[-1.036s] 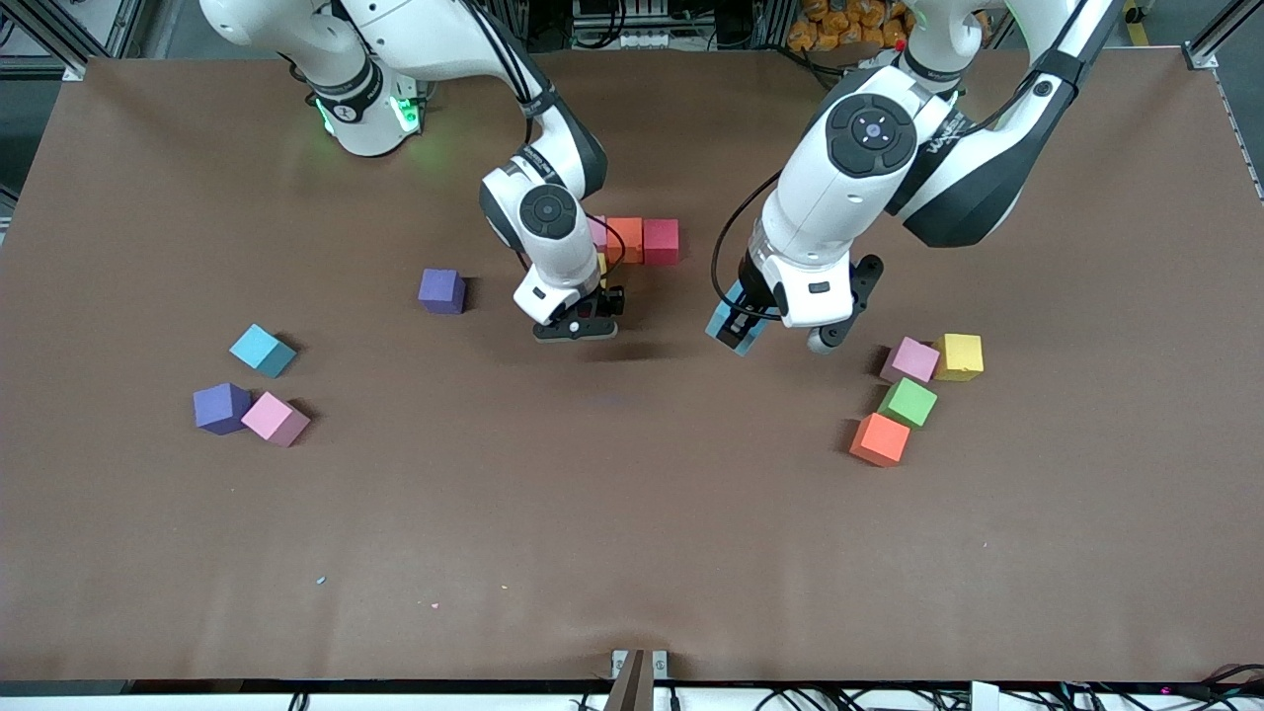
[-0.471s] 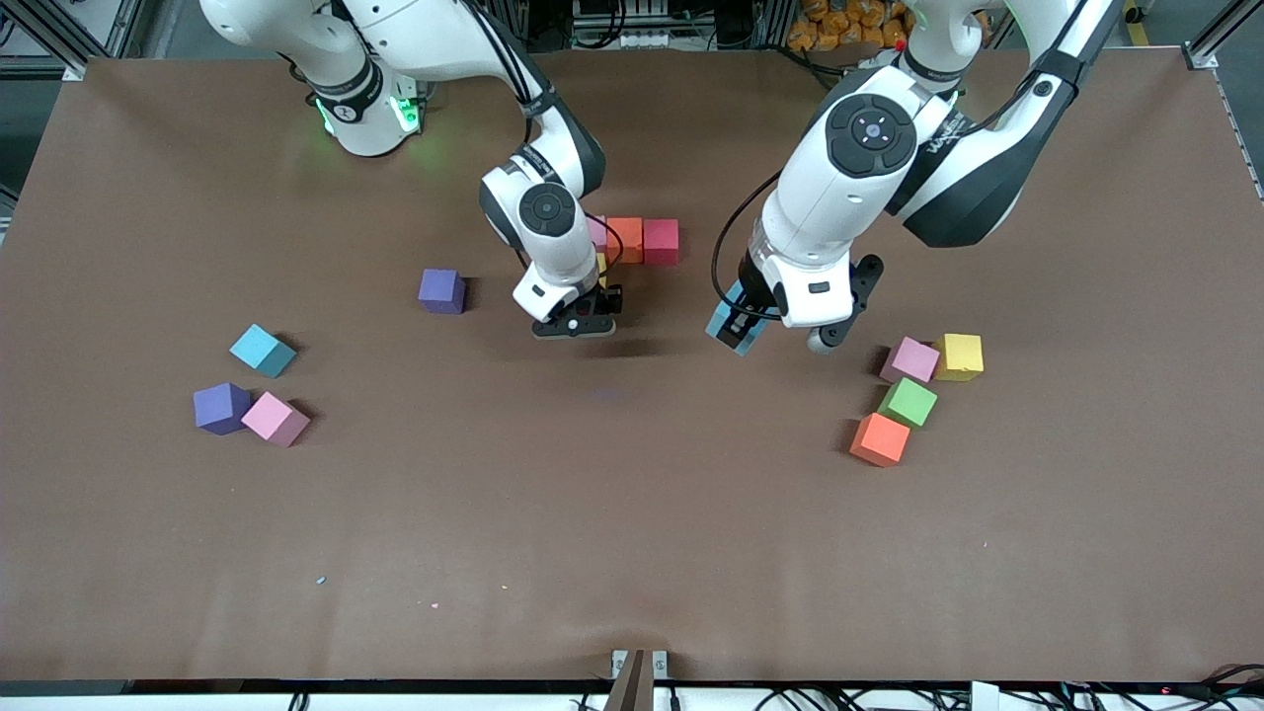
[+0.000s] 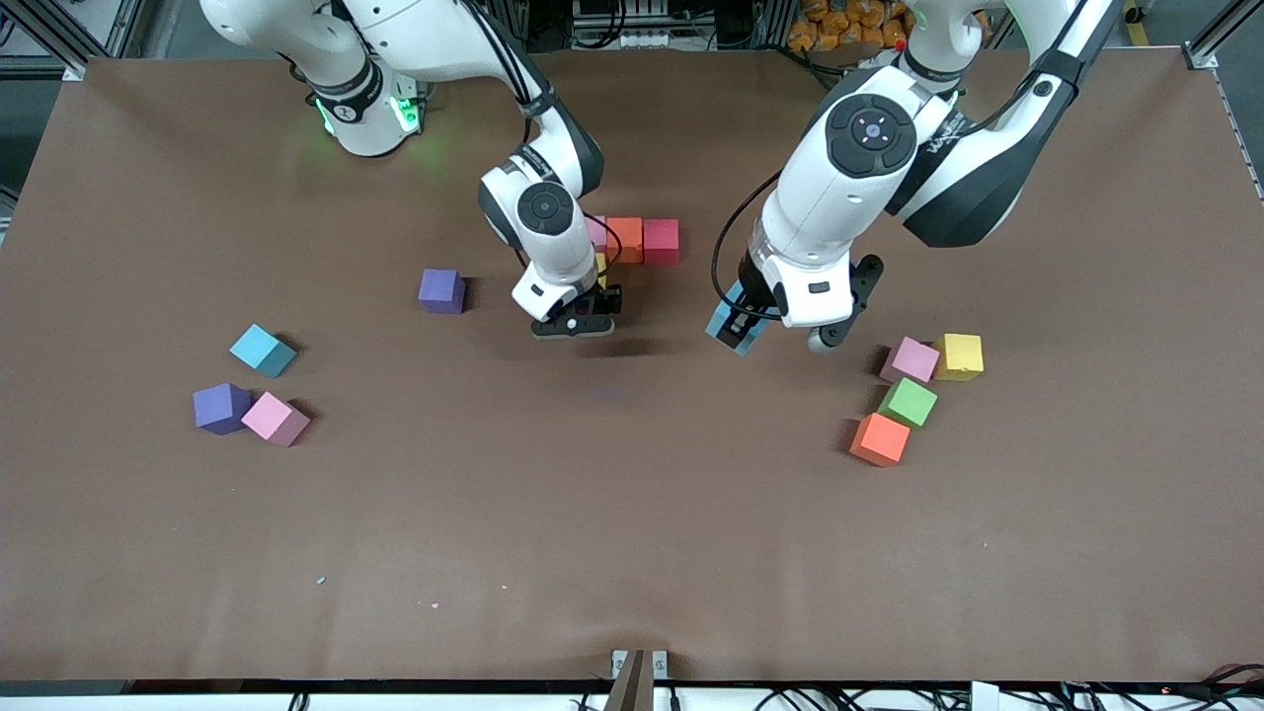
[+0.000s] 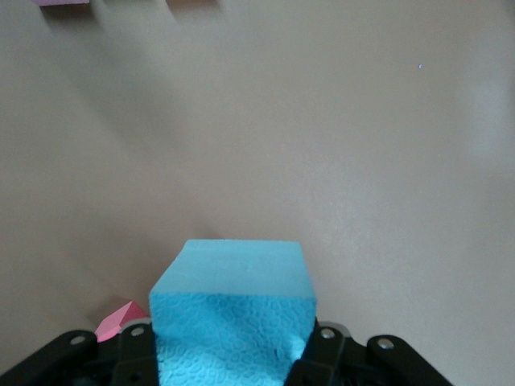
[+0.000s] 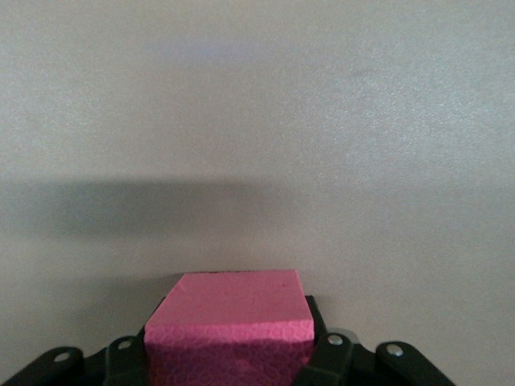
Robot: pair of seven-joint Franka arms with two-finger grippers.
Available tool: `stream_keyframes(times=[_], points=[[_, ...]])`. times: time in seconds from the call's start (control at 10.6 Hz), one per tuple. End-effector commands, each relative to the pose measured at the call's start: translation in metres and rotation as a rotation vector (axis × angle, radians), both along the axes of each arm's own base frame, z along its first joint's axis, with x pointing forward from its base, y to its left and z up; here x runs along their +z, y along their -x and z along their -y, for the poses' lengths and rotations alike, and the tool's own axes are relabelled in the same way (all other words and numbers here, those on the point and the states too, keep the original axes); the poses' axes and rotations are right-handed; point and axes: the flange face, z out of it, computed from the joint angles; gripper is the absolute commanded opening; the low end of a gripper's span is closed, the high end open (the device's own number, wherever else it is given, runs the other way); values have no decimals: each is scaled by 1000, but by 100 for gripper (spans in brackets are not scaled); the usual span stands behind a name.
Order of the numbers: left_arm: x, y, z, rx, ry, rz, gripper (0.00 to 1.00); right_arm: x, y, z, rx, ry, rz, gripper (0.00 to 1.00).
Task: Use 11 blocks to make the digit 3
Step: 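Lower the pink cube below the yellow cube and open the right gripper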
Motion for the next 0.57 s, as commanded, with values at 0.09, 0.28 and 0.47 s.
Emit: stream_keyframes(times=[0.09, 0.28, 0.47], points=[[7, 5, -5, -12, -3, -5, 0, 5, 11, -2, -14, 3, 10, 67], [7, 6, -5, -12, -9, -12, 0, 5, 11, -2, -15, 3, 10, 75], [7, 6, -5, -14, -10, -13, 0, 5, 12, -2, -16, 3, 9, 92]])
